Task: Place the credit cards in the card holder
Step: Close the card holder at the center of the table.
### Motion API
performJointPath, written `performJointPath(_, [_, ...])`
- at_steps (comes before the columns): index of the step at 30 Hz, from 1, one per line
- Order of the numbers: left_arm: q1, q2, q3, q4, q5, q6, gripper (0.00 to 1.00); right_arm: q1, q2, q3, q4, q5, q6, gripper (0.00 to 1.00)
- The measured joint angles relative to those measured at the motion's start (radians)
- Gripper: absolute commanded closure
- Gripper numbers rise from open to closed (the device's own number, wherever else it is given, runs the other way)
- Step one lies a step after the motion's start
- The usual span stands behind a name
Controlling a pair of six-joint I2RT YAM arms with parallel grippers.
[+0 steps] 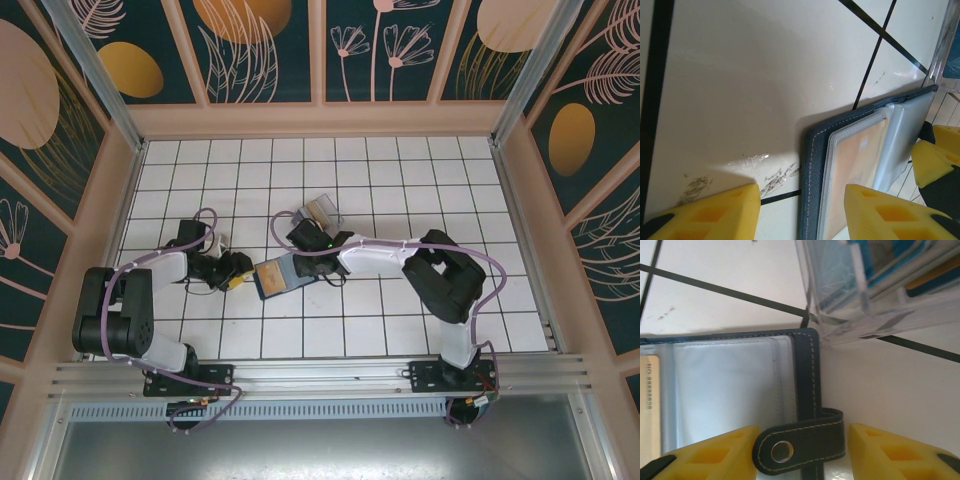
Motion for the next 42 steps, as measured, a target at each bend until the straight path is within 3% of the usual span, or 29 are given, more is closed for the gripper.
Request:
performJointPath(8, [0.000,-0.003,-0.005,0.004,0.000,0.000,0.54,0.000,-0.018,-0.007,-0.013,0.026,0.019,0.60])
performJointPath(10, [0.000,-0.005,-0.009,0.008,0.001,0.000,0.60,0.000,-0.035,-0.014,-0.012,0.024,0.019,0.61])
performJointPath(17, [-0.041,-0.005,-0.017,0.002,0.034,-0.001,0.59,-0.021,-0.063,-0.040,0.033,-0.042,0.024,0.93])
performJointPath(20, [-0.047,-0.005,-0.021,0.004,0.038,-0.006,0.57,-0.036,-0.063,-0.059,0.052,-0.074,0.026,0.98])
performJointPath(30, [-0.050,-0.005,-0.022,0.012,0.037,-0.026,0.53,-0.049,-0.108,-0.108,0.084,-0.120,0.028,1.00])
performJointPath(37, [-0.058,-0.004,-0.023,0.011,0.014,-0.050,0.66,-0.109,-0.126,-0.179,0.176,-0.296,0.029,1.00])
performJointPath(42, [-0.064,-0.001,-0.022,0.016,0.016,-0.062,0.74,-0.095,-0.102,-0.181,0.229,-0.399,0.036,1.00])
